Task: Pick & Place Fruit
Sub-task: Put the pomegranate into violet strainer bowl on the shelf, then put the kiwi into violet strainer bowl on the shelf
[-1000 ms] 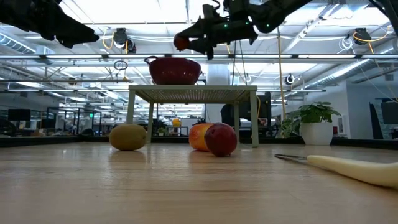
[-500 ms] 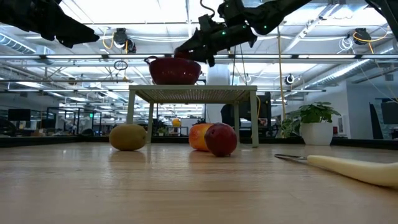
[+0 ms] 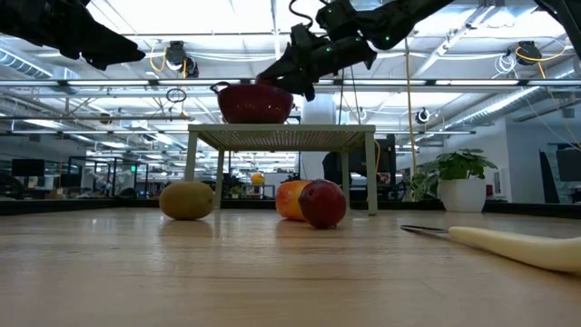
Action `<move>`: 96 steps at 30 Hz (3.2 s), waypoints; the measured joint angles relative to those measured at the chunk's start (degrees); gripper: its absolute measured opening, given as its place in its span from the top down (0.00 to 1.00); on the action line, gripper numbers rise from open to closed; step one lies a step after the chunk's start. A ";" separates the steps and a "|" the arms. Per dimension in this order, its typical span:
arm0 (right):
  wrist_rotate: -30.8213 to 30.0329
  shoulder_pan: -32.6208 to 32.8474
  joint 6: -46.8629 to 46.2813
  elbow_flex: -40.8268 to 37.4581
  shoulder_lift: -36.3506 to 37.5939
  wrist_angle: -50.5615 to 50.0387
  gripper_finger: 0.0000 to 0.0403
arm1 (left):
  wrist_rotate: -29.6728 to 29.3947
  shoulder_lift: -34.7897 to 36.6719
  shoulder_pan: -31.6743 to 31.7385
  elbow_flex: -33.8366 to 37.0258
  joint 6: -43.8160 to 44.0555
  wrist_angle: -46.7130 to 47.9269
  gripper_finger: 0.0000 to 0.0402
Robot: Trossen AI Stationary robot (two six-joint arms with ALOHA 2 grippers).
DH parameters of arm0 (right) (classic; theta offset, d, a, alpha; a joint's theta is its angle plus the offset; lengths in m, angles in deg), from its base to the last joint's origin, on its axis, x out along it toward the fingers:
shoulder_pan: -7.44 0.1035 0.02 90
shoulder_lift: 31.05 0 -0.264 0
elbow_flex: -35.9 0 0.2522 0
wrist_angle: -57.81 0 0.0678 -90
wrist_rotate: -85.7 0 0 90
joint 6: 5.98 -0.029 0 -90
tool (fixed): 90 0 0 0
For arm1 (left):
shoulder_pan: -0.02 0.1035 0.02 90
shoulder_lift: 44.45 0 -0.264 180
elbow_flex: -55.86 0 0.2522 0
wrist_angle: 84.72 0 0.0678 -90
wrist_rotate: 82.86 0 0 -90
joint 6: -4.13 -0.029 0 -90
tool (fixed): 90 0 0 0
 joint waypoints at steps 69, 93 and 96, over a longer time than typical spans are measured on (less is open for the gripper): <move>-4.86 5.36 1.22 -8.63 23.28 -15.25 0.85 | 0.02 0.00 0.02 0.01 1.01 -0.61 0.55; -4.57 5.25 1.41 -54.80 56.83 25.95 1.00 | -2.99 -1.97 0.00 0.00 2.91 -10.89 0.55; -4.63 5.25 1.02 -58.83 59.09 29.09 1.00 | -3.02 -4.67 0.01 0.00 5.49 -10.86 0.55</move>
